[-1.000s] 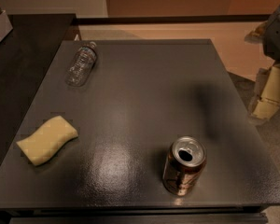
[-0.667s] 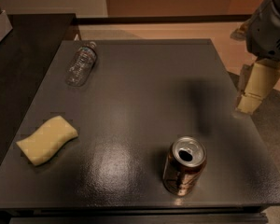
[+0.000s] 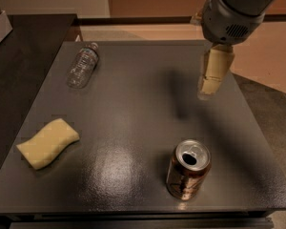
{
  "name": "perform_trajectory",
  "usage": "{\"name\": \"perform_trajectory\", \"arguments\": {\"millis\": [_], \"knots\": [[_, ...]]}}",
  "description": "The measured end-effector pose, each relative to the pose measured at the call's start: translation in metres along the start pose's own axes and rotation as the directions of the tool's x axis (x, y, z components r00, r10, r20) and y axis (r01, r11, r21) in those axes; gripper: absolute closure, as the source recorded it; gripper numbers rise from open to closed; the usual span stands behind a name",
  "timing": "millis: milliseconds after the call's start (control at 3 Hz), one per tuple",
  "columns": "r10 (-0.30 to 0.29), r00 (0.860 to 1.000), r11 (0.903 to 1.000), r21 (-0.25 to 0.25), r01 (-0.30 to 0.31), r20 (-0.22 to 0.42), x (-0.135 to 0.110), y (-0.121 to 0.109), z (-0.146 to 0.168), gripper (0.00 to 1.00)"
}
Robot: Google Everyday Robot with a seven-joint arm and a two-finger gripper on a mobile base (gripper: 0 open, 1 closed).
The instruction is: Pick water bottle
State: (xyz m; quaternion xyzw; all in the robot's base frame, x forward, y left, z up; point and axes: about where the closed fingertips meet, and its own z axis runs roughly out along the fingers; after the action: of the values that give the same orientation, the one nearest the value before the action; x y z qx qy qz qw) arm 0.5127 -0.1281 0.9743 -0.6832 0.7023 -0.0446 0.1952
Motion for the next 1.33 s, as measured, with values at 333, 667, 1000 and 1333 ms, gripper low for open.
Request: {"name": "perform_trajectory", "arguments": {"millis": [333, 667, 1000, 1333], "knots": [[-0.148, 0.989, 0.9889, 0.008, 0.148, 0.014, -0.041, -0.028, 0.022, 0.00], [-0.312, 0.949, 0.9499, 0.032, 0.311, 0.037, -0.081, -0.054, 0.042, 0.00], [-0.485, 0.874, 0.8737, 0.070, 0.481, 0.038, -0.112, -0.071, 0.056, 0.00], [-0.648, 0.762, 0.7577, 0.105, 0.644, 0.004, -0.140, -0.080, 0.070, 0.00]]}}
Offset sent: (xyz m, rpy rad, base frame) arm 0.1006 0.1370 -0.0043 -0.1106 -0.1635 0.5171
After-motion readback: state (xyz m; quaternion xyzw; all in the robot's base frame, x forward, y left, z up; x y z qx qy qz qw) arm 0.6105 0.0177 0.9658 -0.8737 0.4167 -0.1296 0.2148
